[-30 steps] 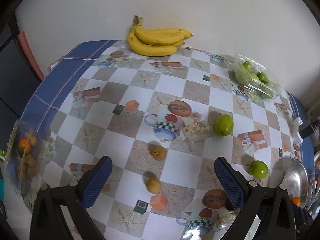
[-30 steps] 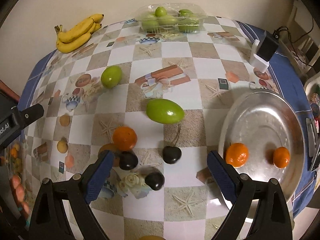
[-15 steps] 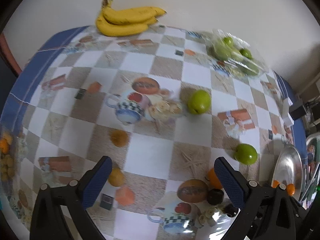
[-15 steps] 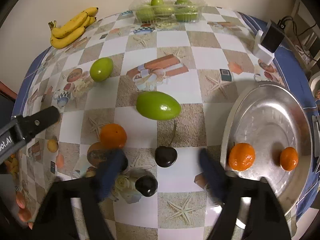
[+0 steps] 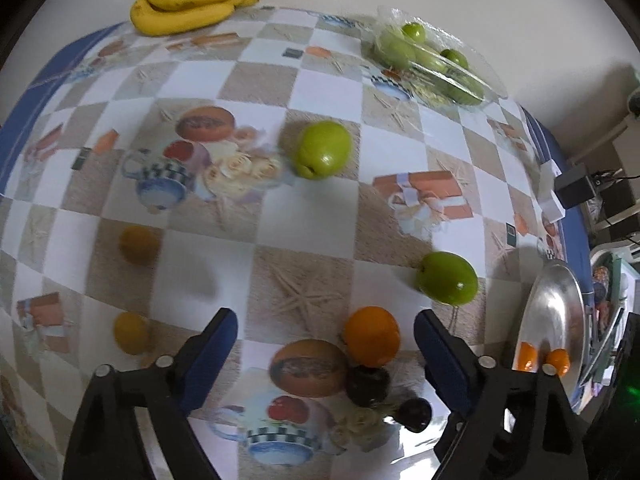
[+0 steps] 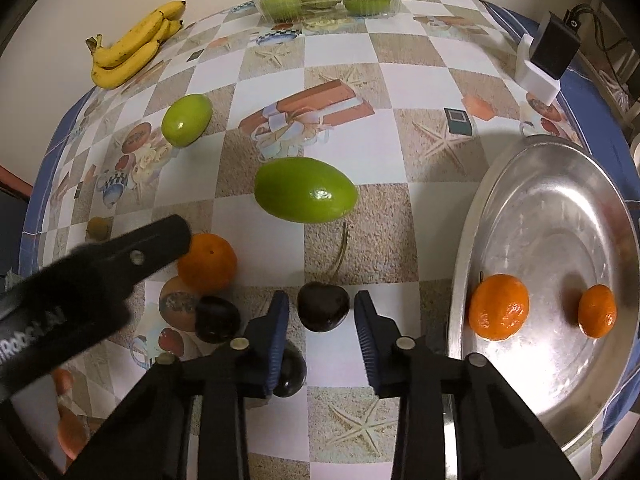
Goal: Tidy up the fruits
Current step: 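Grasp a dark cherry with the right gripper while the left gripper grasps another orange, then carry the cherry and orange over the steel plate and open both grippers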
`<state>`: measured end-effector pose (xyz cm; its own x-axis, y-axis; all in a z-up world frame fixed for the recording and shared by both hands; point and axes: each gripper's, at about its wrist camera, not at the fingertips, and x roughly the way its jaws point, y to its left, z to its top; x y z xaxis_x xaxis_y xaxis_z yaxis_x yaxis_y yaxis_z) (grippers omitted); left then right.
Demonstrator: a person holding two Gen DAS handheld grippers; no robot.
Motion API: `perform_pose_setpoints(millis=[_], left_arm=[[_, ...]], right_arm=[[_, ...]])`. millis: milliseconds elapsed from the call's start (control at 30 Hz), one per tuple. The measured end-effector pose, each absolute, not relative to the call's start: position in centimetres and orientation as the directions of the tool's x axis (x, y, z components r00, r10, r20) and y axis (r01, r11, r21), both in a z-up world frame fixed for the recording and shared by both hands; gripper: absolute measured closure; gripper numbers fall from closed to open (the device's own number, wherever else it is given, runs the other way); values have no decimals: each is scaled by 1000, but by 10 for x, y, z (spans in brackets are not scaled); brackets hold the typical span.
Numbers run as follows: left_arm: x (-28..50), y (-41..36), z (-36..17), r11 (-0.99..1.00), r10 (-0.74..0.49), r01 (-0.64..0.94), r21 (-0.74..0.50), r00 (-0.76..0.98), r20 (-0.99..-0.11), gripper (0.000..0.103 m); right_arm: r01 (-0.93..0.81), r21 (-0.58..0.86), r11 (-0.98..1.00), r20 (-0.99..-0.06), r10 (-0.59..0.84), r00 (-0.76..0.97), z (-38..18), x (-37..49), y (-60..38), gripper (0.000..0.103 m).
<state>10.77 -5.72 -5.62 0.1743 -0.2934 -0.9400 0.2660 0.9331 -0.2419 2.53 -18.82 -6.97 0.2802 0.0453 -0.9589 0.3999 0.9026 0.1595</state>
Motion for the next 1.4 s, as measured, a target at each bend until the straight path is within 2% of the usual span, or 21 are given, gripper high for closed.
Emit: perform_pose_setpoints(millis=[33, 333, 467, 633, 1133, 1400], left_arm=[[108, -58, -58, 932, -299, 262, -250, 169, -939, 17], [108, -65, -66, 920, -349, 234, -314, 126, -928, 38], [108, -67, -70, 920, -358, 215, -329, 112, -927, 55], [107, -71, -70, 911, -377, 221, -347, 105, -920, 70], [108, -65, -37, 909, -396, 221, -353, 194, -898, 72], [99, -78, -20, 893, -424, 258, -369, 207, -882, 72]], right_arm=[[401, 165, 901, -958, 50, 281, -70, 25, -189, 75], [416, 213, 884, -946, 80, 315, -61, 18, -195, 76], [428, 223, 876, -943, 82, 323, -56, 14, -200, 76], [441, 241, 864, -937, 88, 339, -51, 11, -207, 76], [451, 291, 844, -910, 100, 402, -29, 1, -219, 76], [549, 263, 793, -910, 15, 414, -18, -24, -259, 76]])
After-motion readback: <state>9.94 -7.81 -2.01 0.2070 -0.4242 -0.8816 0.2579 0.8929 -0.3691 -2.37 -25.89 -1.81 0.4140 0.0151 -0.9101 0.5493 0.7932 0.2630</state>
